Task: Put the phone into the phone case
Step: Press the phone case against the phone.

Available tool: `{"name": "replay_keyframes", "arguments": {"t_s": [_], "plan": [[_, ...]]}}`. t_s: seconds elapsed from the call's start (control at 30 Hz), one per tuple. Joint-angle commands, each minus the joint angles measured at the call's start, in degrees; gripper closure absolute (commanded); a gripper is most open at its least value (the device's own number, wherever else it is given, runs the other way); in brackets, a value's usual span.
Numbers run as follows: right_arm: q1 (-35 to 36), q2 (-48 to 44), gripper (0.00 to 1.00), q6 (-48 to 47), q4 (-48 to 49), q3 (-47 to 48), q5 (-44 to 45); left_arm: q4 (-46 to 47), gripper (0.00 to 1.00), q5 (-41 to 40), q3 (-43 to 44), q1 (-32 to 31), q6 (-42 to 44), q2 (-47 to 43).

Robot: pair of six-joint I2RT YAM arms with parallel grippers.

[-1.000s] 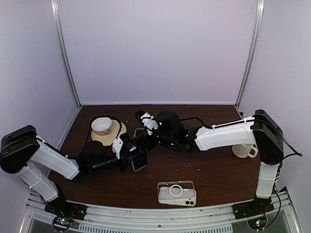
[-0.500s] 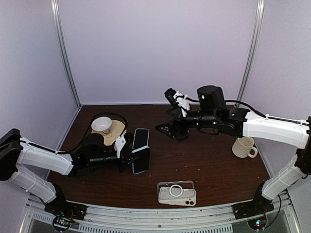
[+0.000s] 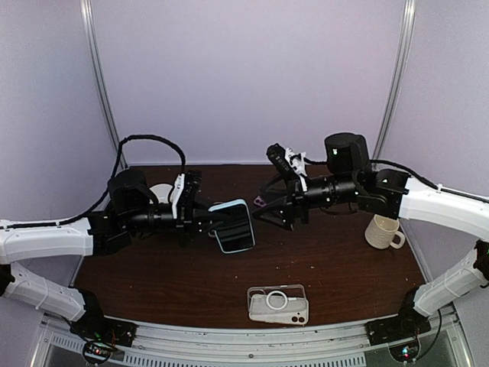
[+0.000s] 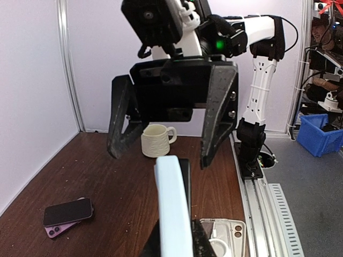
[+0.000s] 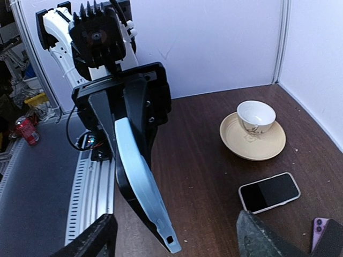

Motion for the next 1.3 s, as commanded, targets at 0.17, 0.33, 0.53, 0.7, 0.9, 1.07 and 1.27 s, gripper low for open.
{"name": "replay_keyframes", "arguments": {"t_s": [0.17,0.33,0.53,0.7,0.9,1.07,1.27], "plan": [[1.10,2.00,0.42,4.29,5.55,0.61,-6.91,-0.93,1.00,4.48,6.09,-0.23,0.52,-0.73],[2.43,2.88,0.41,4.49,6.61,1.07,-6.90,-0.23,1.00,5.14,6.15,-0.26,-0.64,-0.83],[2.83,3.34,0.64,4.49,6.68,2.33,-7.73,-0.94,1.00,6.46,7.11,-0.26,-0.59,-0.27],[3.03,3.83,0.85,2.22,3.10,4.16,-7.01,-3.46,1.00,6.09,9.67,-0.26,-1.10,1.11],[3.03,3.27,1.00,2.65,2.24,5.05,-8.30,-2.61,1.00,6.53,10.03,-0.26,-3.30,1.87],[2.90,1.72,1.00,5.37,6.92,5.13,-9.67,-0.89,0.97,5.67,10.19,-0.26,-5.61,1.97],[1.77,-0.84,1.00,10.55,16.99,4.02,-9.08,-1.44,0.53,2.74,10.25,-0.21,-5.94,2.00]]}}
